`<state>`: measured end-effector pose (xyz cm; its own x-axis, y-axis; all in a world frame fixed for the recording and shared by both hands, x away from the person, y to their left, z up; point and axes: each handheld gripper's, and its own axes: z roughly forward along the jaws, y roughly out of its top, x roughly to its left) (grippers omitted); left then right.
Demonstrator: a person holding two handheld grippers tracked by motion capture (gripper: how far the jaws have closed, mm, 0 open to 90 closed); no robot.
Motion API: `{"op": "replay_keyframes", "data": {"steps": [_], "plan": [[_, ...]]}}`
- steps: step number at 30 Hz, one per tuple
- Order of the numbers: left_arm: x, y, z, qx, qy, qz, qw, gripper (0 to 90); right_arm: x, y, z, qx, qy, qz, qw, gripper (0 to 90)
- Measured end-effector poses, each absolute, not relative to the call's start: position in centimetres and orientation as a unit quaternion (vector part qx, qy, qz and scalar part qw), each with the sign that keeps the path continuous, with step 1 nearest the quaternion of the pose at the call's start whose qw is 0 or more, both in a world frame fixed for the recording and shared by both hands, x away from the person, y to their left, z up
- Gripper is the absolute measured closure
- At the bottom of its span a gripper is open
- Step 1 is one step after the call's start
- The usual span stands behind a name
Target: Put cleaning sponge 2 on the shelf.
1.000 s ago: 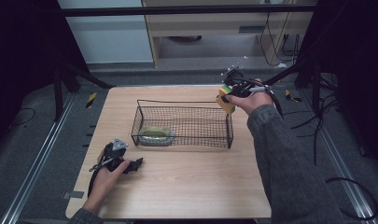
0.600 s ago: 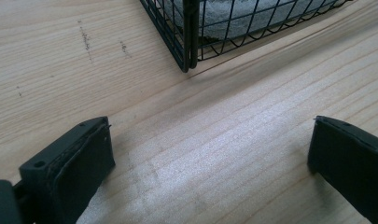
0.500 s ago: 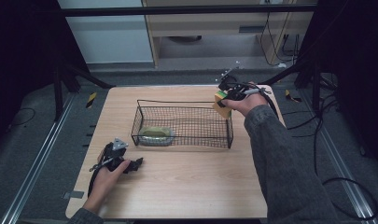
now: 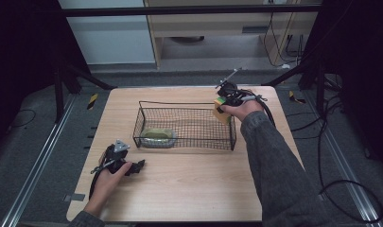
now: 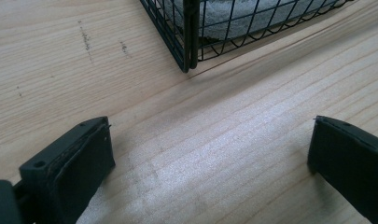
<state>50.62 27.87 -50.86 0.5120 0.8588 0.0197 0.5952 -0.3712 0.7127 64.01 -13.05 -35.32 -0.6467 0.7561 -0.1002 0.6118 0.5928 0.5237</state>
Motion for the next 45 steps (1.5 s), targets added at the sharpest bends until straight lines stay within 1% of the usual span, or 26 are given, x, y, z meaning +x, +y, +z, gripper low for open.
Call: {"op": "replay_keyframes", "data": {"steps": [17,29,35,45], "plan": [[50.6,27.9,-50.9,0.804,0.452,0.199,0.331,0.0,64.7,-13.6,-36.7,0.406,0.874,0.222,0.147,64.0],[50.6,27.9,-50.9,0.804,0.452,0.199,0.332,0.0,64.8,-13.9,-38.3,0.414,0.872,0.215,0.148,63.9],[50.6,27.9,-50.9,0.804,0.452,0.199,0.332,0.0,64.8,-14.3,-39.4,0.423,0.869,0.215,0.141,63.9],[50.6,27.9,-50.9,0.804,0.452,0.199,0.332,0.0,64.8,-14.1,-39.7,0.422,0.867,0.221,0.145,63.7]]}}
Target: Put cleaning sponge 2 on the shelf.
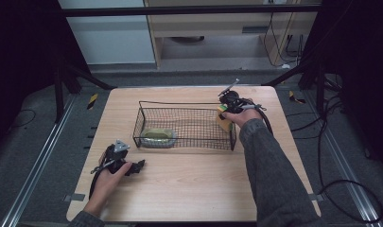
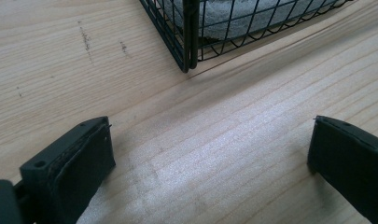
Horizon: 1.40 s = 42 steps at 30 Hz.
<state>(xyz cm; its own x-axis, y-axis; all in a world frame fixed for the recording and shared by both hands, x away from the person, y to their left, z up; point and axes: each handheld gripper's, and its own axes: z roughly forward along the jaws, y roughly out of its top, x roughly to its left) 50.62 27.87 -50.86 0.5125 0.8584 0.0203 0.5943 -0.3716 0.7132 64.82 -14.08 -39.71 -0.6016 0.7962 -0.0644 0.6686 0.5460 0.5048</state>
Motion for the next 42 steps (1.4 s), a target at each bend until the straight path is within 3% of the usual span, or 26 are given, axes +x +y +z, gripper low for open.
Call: {"op": "replay_keyframes", "data": {"steps": [25,42], "plan": [[50.6,27.9,-50.9,0.804,0.451,0.199,0.332,0.0,65.1,-13.3,-41.1,0.418,0.874,0.195,0.151,60.5],[50.6,27.9,-50.9,0.804,0.451,0.199,0.332,0.0,63.6,-13.2,-39.6,0.416,0.870,0.214,0.156,54.6]]}}
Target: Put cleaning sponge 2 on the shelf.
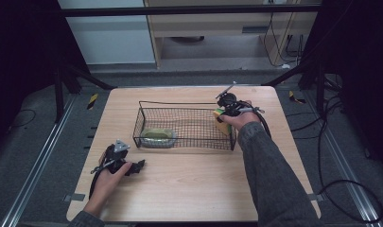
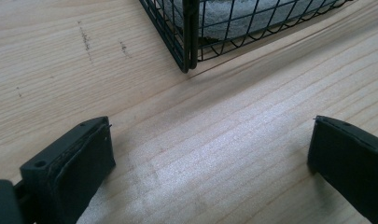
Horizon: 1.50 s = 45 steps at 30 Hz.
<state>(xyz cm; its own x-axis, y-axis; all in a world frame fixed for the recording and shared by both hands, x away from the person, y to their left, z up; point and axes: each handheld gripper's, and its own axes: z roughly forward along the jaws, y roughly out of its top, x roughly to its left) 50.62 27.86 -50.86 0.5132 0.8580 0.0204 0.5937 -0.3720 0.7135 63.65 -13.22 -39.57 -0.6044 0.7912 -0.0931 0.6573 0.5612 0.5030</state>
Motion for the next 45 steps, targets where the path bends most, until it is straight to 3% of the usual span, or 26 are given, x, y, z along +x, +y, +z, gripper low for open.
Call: {"op": "replay_keyframes", "data": {"steps": [9,36,42,45], "plan": [[50.6,27.8,-50.9,0.804,0.451,0.199,0.332,0.0,63.0,-12.9,-38.9,0.410,0.871,0.222,0.154,56.8],[50.7,27.8,-50.9,0.804,0.451,0.198,0.333,0.0,62.0,-10.3,-39.0,0.389,0.881,0.239,0.122,52.4],[50.7,27.8,-50.9,0.804,0.451,0.198,0.334,0.0,61.5,-10.3,-38.8,0.388,0.879,0.248,0.124,49.2],[50.7,27.8,-50.9,0.806,0.449,0.198,0.332,0.0,61.0,-10.6,-38.5,0.392,0.874,0.256,0.128,43.5]]}}
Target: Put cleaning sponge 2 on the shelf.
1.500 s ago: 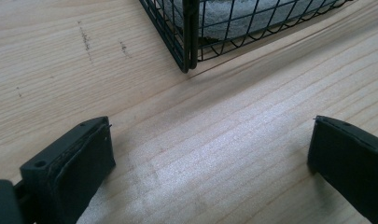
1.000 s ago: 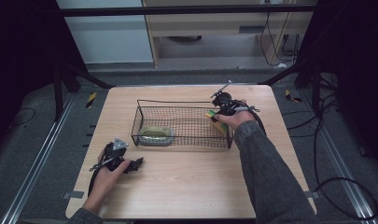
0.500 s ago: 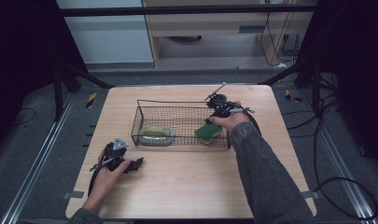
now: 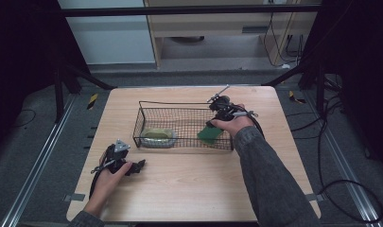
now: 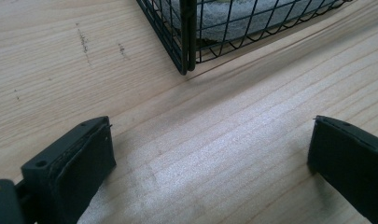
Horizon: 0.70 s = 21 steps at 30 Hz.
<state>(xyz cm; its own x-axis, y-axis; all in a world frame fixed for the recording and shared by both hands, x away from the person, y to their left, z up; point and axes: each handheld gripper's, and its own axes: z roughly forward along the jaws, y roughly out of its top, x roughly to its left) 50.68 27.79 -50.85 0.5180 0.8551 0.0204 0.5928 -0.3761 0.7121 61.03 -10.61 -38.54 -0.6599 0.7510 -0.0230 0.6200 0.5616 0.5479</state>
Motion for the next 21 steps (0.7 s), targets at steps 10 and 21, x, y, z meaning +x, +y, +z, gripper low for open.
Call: {"op": "replay_keyframes", "data": {"steps": [10,21], "plan": [[50.7,27.8,-50.9,0.806,0.449,0.198,0.331,0.0,60.0,-12.5,-38.1,0.423,0.848,0.275,0.163,12.2],[50.7,27.8,-50.9,0.806,0.449,0.198,0.332,0.0,57.7,-14.6,-36.9,0.421,0.829,0.315,0.190,5.9]]}}
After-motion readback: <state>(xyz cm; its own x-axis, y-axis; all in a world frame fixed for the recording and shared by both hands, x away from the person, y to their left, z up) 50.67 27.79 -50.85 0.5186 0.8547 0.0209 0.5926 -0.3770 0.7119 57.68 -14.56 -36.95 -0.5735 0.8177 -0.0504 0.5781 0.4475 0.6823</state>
